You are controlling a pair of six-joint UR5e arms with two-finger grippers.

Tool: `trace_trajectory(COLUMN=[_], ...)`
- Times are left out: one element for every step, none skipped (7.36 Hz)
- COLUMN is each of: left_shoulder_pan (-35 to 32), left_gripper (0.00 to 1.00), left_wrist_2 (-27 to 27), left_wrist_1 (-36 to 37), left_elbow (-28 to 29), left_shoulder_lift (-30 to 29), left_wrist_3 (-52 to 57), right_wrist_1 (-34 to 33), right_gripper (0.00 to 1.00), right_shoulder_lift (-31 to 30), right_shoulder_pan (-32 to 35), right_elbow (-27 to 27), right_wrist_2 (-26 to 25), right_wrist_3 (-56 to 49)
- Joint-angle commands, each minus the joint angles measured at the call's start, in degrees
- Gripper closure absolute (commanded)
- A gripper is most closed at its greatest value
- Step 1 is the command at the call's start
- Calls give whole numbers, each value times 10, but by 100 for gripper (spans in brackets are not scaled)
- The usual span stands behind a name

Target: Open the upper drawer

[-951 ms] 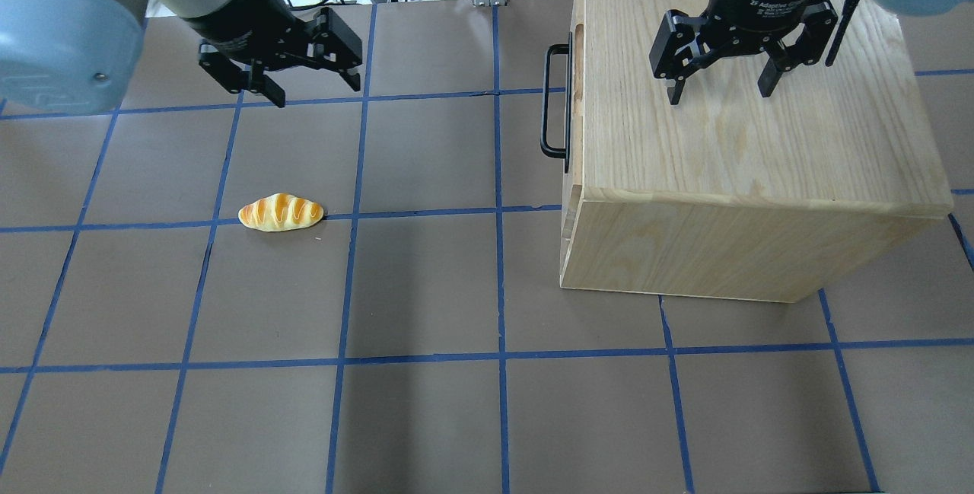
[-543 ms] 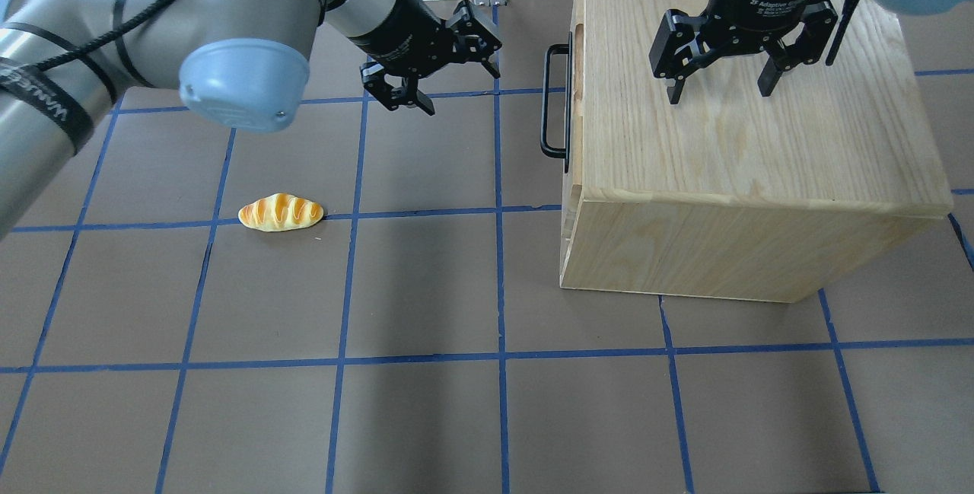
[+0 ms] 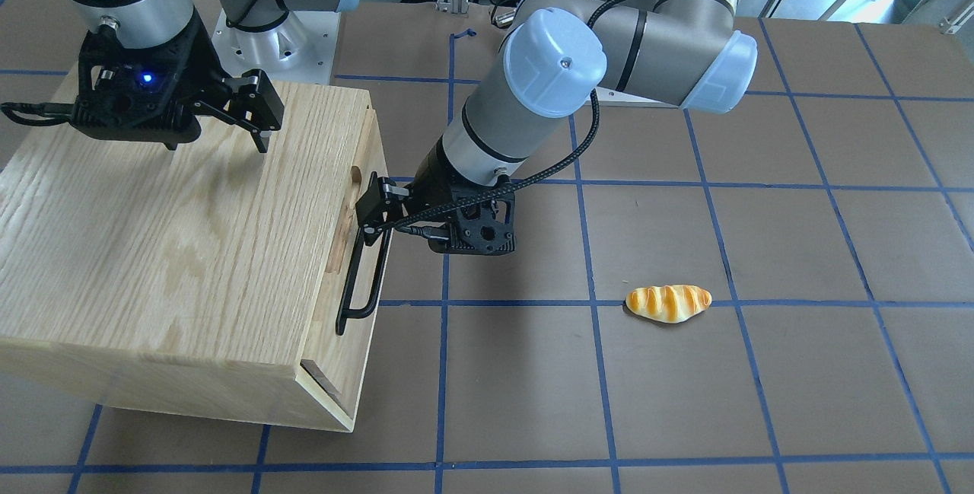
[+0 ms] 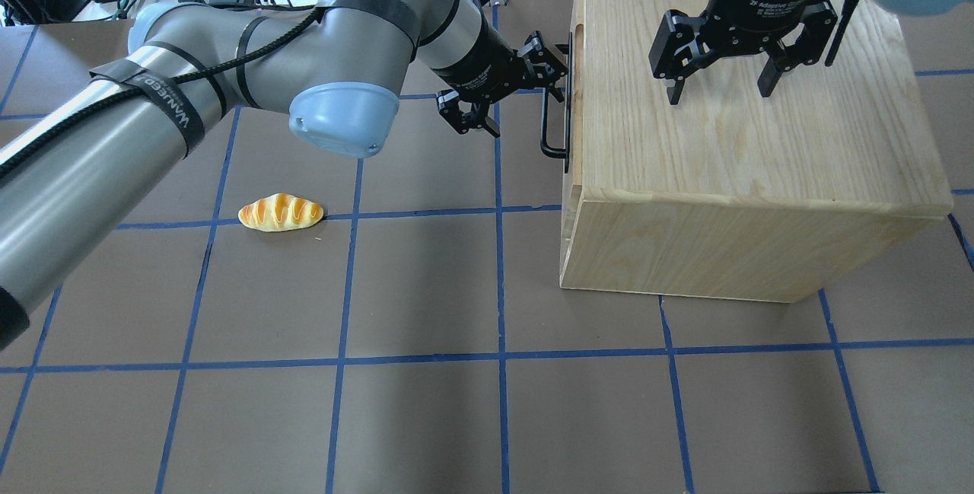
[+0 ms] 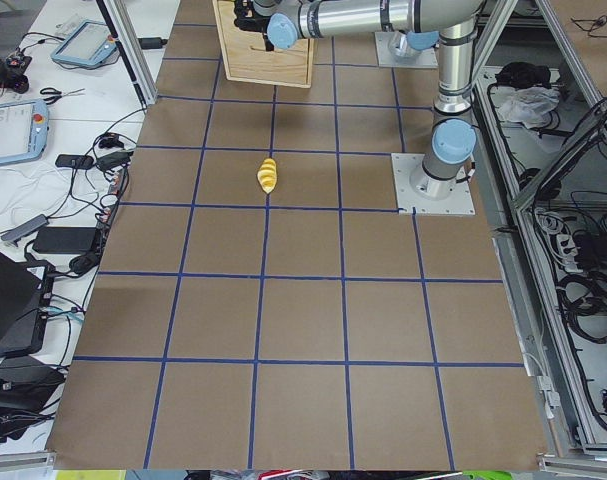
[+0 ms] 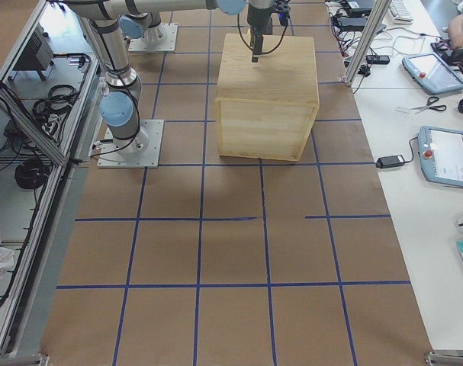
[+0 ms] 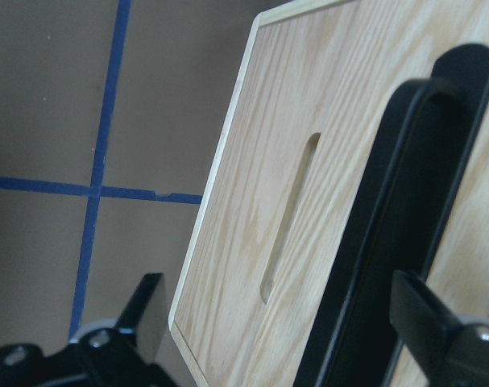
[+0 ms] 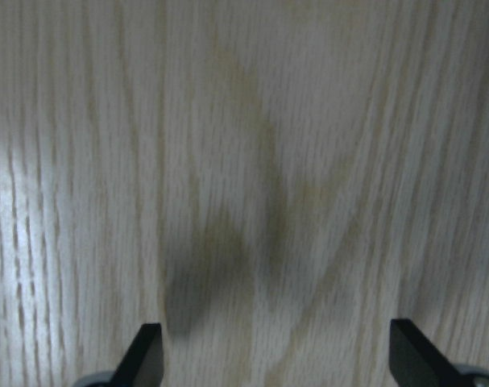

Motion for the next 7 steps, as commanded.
trace_trajectory(left_shoulder_pan=[-3,-3,-3,-3,-3,-2,8], left_gripper=[0,0,0,0,0,0,0], left_wrist_2=[-1,0,0,1,1,4,19], left_wrist_1=[3,3,3,3,14,21,22], left_elbow=[2,3,6,8,7,7,6], left_shoulder_lift=[-8,-12,-12,-14,-18,-21,-19], left_wrist_3=[2,4,6,11,13,25,69], right_wrist_1=[0,0,0,0,0,0,0], right_gripper=[0,0,0,0,0,0,0], right_shoulder_lift=[0,0,0,0,0,0,0], right_shoulder_pan=[0,-1,-1,0,0,0,-1], right_elbow=[0,0,0,0,0,0,0], right_wrist_2=[0,0,0,0,0,0,0], right_wrist_3=[0,0,0,-1,0,-1,-1])
